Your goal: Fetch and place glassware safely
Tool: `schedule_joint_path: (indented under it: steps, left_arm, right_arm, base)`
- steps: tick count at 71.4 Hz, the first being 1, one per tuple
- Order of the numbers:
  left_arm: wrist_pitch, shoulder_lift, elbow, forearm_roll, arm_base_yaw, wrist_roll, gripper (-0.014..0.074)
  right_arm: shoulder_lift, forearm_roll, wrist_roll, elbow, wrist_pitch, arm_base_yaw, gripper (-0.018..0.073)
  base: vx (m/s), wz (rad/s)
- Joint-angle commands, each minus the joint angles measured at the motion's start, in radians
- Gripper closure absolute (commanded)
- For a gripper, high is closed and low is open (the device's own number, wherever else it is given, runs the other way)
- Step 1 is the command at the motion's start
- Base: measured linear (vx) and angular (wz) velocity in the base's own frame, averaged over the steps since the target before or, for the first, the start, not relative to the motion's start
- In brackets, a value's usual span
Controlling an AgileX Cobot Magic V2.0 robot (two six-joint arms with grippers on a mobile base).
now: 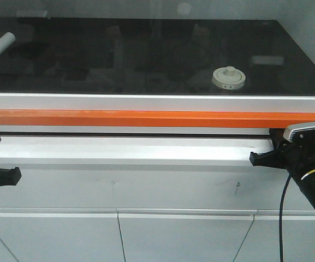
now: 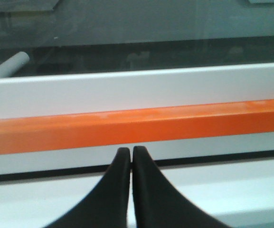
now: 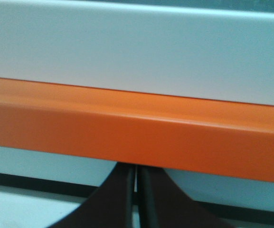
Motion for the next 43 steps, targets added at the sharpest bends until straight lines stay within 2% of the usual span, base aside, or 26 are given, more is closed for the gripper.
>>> schedule_joint_path:
  steps: [1,10,25,43]
  left_arm:
    - [-0.070,0.033,-0.024,-0.007,-0.001,-0.009,0.0603]
    - [-0.118,0.109,-0.024,-0.007,-0.001,-0.009,0.0603]
    - [-0.287,0.249,-0.027,-0.008,-0.001,0.000,0.0603]
    - [-0.419,0.371,-0.027,-0.026,-0.001,0.018,0.0603]
  right_arm:
    - [-0.033,-0.007,-0.007,-0.062,-0.123,-0.002,0.0560]
    - [-0.033,-0.007,-0.007,-0.062,-0.123,-0.002,0.0560]
    - [-0.033,-0.007,-0.007,-0.062,-0.123,-0.002,0.0560]
    - [-0.033,-0.009,-0.005,-0.062,-0.123,-0.002,0.0560]
  base:
    - [0.00,0.00]
    - [0.00,0.00]
    - [0.00,0.00]
    - [0.00,0.00]
